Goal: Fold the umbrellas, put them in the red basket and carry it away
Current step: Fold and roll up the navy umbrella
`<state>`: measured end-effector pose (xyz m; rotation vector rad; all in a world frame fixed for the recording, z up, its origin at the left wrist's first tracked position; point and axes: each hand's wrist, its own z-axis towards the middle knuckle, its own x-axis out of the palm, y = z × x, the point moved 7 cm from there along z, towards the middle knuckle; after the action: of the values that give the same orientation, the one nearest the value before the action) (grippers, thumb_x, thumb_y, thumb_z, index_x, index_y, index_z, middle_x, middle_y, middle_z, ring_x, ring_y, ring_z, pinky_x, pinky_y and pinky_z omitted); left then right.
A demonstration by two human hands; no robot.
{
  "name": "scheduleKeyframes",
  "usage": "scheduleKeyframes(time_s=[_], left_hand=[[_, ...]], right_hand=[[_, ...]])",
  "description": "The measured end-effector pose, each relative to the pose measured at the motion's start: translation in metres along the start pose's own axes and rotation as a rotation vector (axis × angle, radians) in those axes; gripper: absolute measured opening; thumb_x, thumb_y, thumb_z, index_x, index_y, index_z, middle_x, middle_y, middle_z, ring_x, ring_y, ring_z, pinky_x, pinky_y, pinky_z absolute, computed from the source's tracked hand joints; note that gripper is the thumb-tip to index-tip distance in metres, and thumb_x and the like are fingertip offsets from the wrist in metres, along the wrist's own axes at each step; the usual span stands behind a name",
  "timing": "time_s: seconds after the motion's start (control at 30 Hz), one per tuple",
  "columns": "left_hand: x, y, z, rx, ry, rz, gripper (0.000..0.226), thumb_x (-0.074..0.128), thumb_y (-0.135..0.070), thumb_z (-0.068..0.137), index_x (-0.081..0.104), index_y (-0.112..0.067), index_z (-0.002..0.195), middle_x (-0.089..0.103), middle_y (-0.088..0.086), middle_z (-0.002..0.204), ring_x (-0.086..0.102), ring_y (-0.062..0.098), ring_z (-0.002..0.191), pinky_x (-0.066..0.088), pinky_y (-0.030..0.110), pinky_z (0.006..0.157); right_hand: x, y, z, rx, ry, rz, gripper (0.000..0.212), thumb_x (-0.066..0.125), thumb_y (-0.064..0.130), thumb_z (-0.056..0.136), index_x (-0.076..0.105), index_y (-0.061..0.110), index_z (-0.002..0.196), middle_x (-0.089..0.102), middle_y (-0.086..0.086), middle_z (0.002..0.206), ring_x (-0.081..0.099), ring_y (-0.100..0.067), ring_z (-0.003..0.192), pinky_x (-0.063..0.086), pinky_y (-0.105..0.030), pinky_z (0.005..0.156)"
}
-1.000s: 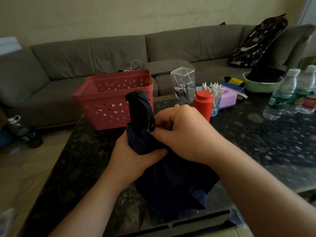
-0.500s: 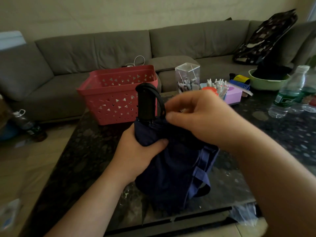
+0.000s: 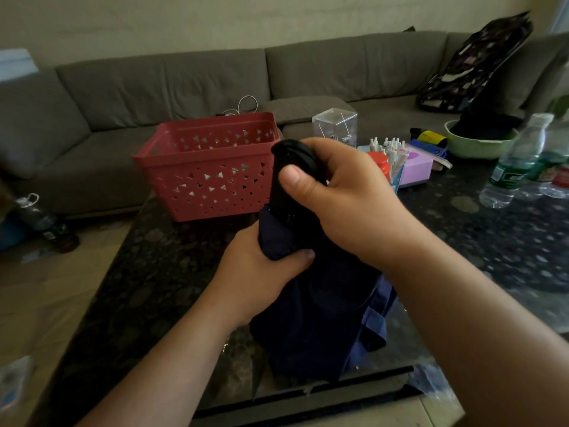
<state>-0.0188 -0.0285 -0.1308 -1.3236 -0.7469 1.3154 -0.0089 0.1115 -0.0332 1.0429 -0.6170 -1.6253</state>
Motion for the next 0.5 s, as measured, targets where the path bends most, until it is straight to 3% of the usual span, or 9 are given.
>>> scheduleKeyframes(time_s=[0.1, 0.2, 0.3, 0.37, 0.43, 0.5], left_hand=[[0.005, -0.006, -0.001, -0.013, 0.068, -0.013, 0.046, 0.081, -0.039, 0.075, 0.075, -0.028, 0.119, 0.079, -0.008, 0.115, 0.074, 0.016, 0.111, 0.055, 0.054, 0.104], [0.007, -0.009, -0.003, -0.013, 0.118, -0.022, 0.043, 0.081, -0.030, 0.080, 0.075, -0.026, 0.122, 0.079, -0.006, 0.118, 0.073, 0.017, 0.113, 0.054, 0.053, 0.105], [0.007, -0.014, -0.005, -0.005, 0.084, -0.006, 0.035, 0.080, -0.025, 0.086, 0.075, -0.029, 0.120, 0.079, -0.009, 0.115, 0.074, 0.013, 0.110, 0.056, 0.051, 0.102], [0.004, -0.017, -0.008, 0.019, 0.000, 0.057, 0.030, 0.082, -0.026, 0.089, 0.073, -0.034, 0.116, 0.078, -0.015, 0.109, 0.073, 0.005, 0.103, 0.059, 0.046, 0.097], [0.003, -0.018, -0.011, 0.029, -0.074, 0.135, 0.026, 0.082, -0.034, 0.087, 0.072, -0.035, 0.111, 0.077, -0.017, 0.104, 0.072, 0.000, 0.097, 0.061, 0.041, 0.090], [0.004, -0.015, -0.013, 0.012, -0.098, 0.172, 0.024, 0.082, -0.039, 0.086, 0.072, -0.034, 0.108, 0.077, -0.016, 0.101, 0.071, -0.001, 0.094, 0.061, 0.040, 0.088]], right_hand=[[0.000, -0.002, 0.001, 0.023, 0.026, 0.095, 0.030, 0.063, 0.035, 0.096, 0.069, 0.013, 0.116, 0.075, -0.013, 0.103, 0.074, -0.028, 0.098, 0.059, -0.056, 0.088], [0.000, 0.000, 0.001, 0.029, 0.068, 0.174, 0.030, 0.061, 0.029, 0.097, 0.067, 0.008, 0.117, 0.074, -0.018, 0.105, 0.072, -0.023, 0.095, 0.059, -0.050, 0.090], [-0.001, 0.005, 0.000, -0.033, 0.020, 0.107, 0.024, 0.061, 0.035, 0.097, 0.068, 0.017, 0.111, 0.073, 0.001, 0.092, 0.068, -0.010, 0.088, 0.058, -0.041, 0.081], [-0.001, 0.009, -0.002, -0.088, -0.048, -0.038, 0.013, 0.061, 0.044, 0.097, 0.062, 0.032, 0.099, 0.067, 0.014, 0.085, 0.062, 0.004, 0.080, 0.051, -0.023, 0.074], [-0.003, 0.015, -0.004, -0.145, -0.107, -0.226, 0.015, 0.059, 0.051, 0.097, 0.053, 0.040, 0.091, 0.060, 0.018, 0.081, 0.058, 0.010, 0.077, 0.040, -0.009, 0.067], [-0.003, 0.016, -0.004, -0.166, -0.108, -0.328, 0.020, 0.056, 0.058, 0.098, 0.049, 0.040, 0.093, 0.057, 0.019, 0.080, 0.057, 0.013, 0.078, 0.038, -0.007, 0.065]])
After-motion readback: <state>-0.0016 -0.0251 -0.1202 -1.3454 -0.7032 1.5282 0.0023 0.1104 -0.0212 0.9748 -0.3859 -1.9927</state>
